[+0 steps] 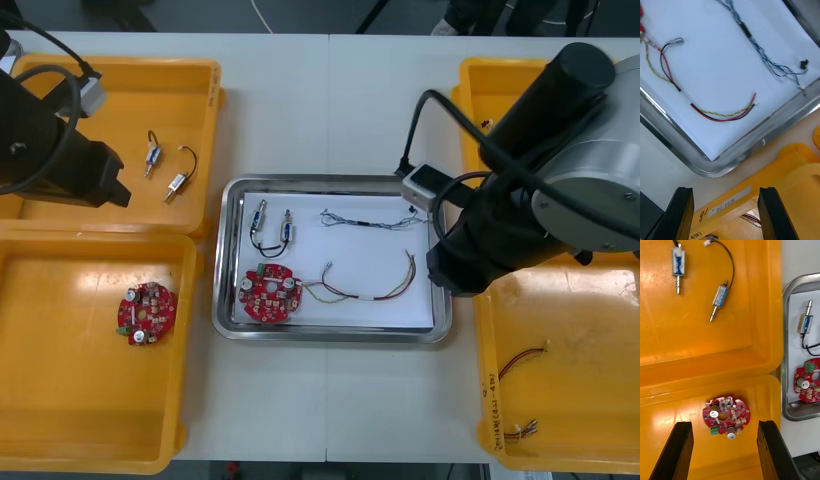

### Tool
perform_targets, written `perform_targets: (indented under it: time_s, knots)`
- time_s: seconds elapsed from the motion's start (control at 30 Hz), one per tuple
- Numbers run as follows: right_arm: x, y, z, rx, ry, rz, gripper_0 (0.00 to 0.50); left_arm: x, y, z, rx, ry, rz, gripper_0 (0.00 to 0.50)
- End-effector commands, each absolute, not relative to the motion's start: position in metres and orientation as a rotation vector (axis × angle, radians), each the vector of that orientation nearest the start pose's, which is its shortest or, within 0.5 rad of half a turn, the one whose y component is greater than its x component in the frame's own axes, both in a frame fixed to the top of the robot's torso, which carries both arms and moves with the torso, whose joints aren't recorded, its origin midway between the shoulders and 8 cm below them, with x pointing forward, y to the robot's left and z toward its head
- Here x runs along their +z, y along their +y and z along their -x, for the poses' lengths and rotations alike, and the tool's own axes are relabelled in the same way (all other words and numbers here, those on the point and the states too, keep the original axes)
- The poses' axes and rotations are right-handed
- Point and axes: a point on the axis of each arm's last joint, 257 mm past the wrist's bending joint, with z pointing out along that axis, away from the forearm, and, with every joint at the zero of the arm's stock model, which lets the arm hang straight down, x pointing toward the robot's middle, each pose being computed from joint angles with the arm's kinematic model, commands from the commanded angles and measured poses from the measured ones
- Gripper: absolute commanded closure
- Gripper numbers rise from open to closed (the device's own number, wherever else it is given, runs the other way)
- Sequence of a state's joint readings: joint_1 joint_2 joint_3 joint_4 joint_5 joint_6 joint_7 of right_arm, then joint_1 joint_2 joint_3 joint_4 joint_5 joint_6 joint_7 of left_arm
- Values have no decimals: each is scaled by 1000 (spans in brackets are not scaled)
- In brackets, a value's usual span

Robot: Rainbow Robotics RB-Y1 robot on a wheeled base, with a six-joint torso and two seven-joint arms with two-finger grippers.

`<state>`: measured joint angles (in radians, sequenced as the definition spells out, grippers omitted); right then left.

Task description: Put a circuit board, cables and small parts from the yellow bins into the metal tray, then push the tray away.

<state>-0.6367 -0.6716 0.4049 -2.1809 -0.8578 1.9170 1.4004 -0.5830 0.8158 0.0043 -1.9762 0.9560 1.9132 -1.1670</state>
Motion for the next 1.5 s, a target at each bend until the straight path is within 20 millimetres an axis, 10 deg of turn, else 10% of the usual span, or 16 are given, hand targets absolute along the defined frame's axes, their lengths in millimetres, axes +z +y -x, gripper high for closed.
perform_targets:
  time_s: [0.03, 0.67, 1.5]
  knots:
    - [-178, -110, -375, -96, 2440, 1316, 0, -108, 315, -429, 1, 2661, -251, 0]
    - [-225, -8, -352, -118, 1990, 1824, 0, -119, 353, -385, 44, 2671, -264, 0]
    - [-284, 11, -351, -303, 1888, 1957, 0, -126, 375, -374, 65, 2689, -196, 0]
